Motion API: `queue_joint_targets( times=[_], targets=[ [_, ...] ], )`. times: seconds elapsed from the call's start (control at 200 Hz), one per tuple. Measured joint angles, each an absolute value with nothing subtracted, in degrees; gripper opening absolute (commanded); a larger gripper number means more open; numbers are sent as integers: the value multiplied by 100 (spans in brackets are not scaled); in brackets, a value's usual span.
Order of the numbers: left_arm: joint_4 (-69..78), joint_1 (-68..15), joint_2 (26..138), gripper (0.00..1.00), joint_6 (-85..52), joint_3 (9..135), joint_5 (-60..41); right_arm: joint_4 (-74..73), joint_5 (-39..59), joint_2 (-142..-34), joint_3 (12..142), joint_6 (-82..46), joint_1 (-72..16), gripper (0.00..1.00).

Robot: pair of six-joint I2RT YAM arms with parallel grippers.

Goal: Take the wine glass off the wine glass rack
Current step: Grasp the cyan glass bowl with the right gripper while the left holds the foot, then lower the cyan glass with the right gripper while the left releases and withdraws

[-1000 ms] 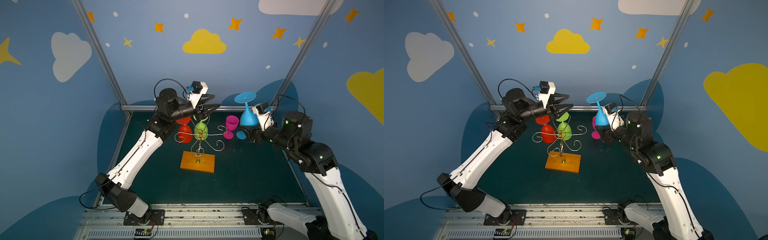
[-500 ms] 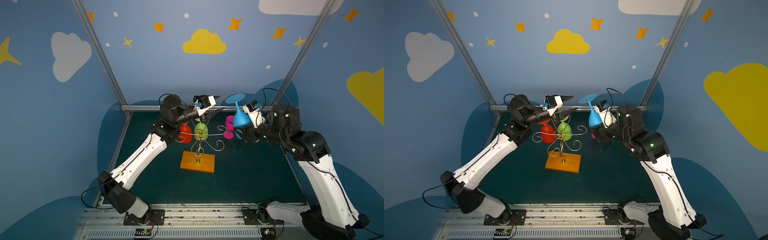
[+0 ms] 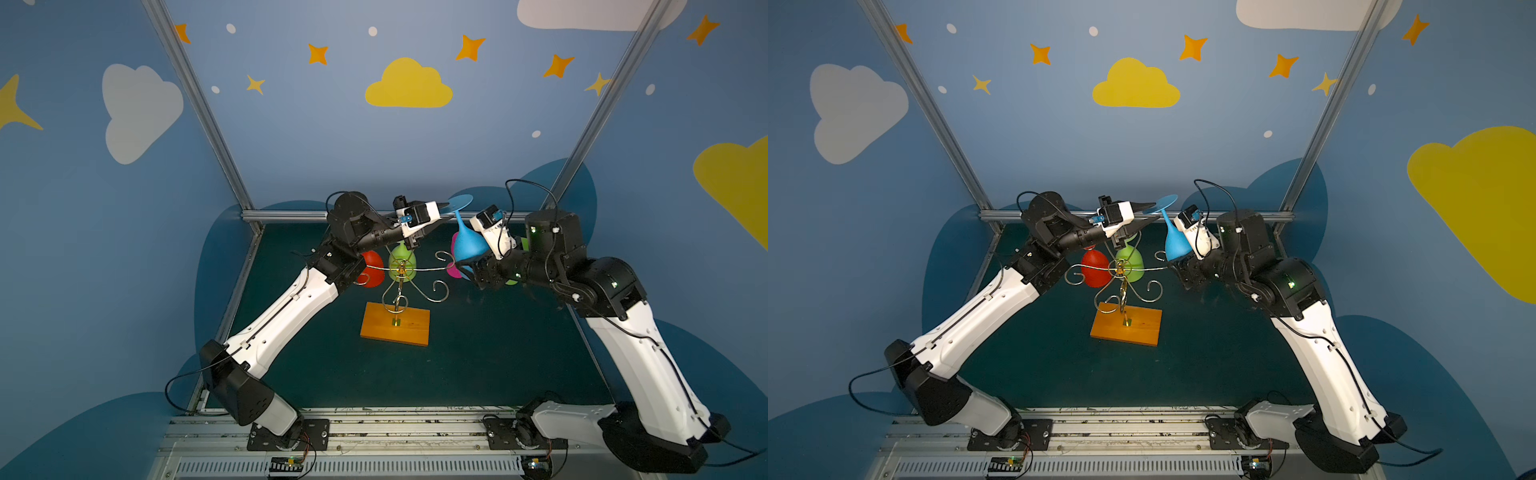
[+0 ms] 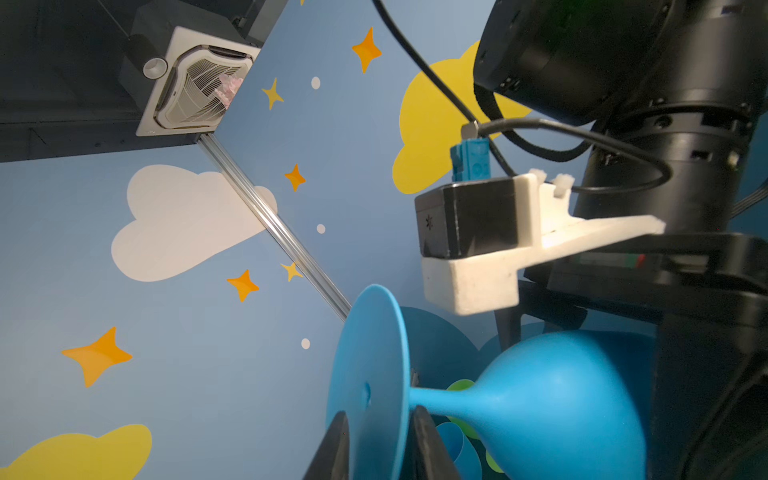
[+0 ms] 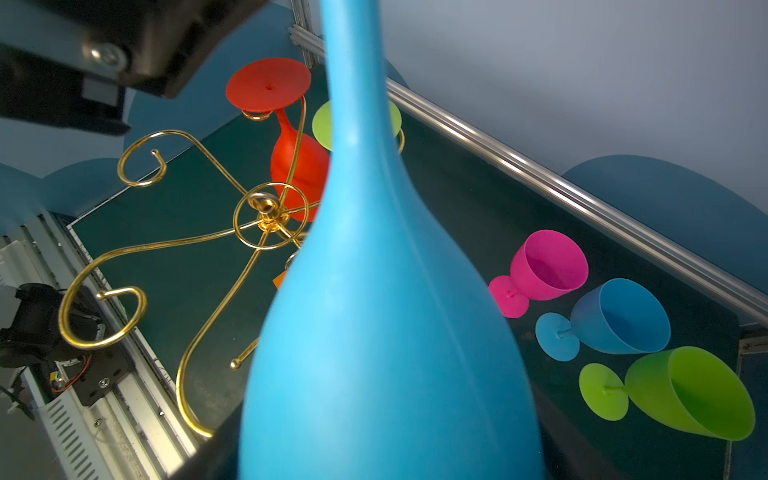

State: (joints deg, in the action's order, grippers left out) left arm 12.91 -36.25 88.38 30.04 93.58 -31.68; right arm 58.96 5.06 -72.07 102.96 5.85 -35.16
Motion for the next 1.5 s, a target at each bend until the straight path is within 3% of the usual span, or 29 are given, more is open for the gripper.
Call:
queue_joint_targets(
  times=[0.07,0.17,0.21,0.295,0.34,0.395,0.501,0.971,1.051,1.242,1.497],
  targets=[
    [1291,-3623,8838,9,3033,9360,-3122,5907,508,-7207,10296,550,-3535,4],
    [1243,-3590,8853,5,3236,9360,-3041,5892,545,-7192,10298,425,-3540,11],
    [1232,-3581,8864,3,3275,9358,-3020,5885,552,-7179,10298,381,-3540,21],
    [1251,-3586,8871,3,3304,9338,-2969,5881,567,-7175,10298,314,-3540,56],
    [1278,-3586,8871,3,3301,9319,-2926,5863,572,-7166,10294,263,-3542,70],
    [1339,-3597,8871,3,3293,9273,-2853,5826,582,-7135,10259,196,-3542,79],
    [1365,-3592,8842,3,3072,9126,-2604,5544,628,-6917,10068,93,-3518,85],
    [1586,-3509,8412,3,1022,8501,-1702,3271,1765,-5175,8958,-786,-2486,88],
    [1592,-3400,8407,3,698,8464,-1723,3203,1743,-4925,8847,-910,-2408,83],
    [1623,-3179,8368,3,36,8379,-1872,3208,1559,-4442,8562,-1179,-2370,58],
    [1702,-3111,8364,3,-421,8374,-2110,3017,1658,-4812,8001,-1527,-2370,56]
  ],
)
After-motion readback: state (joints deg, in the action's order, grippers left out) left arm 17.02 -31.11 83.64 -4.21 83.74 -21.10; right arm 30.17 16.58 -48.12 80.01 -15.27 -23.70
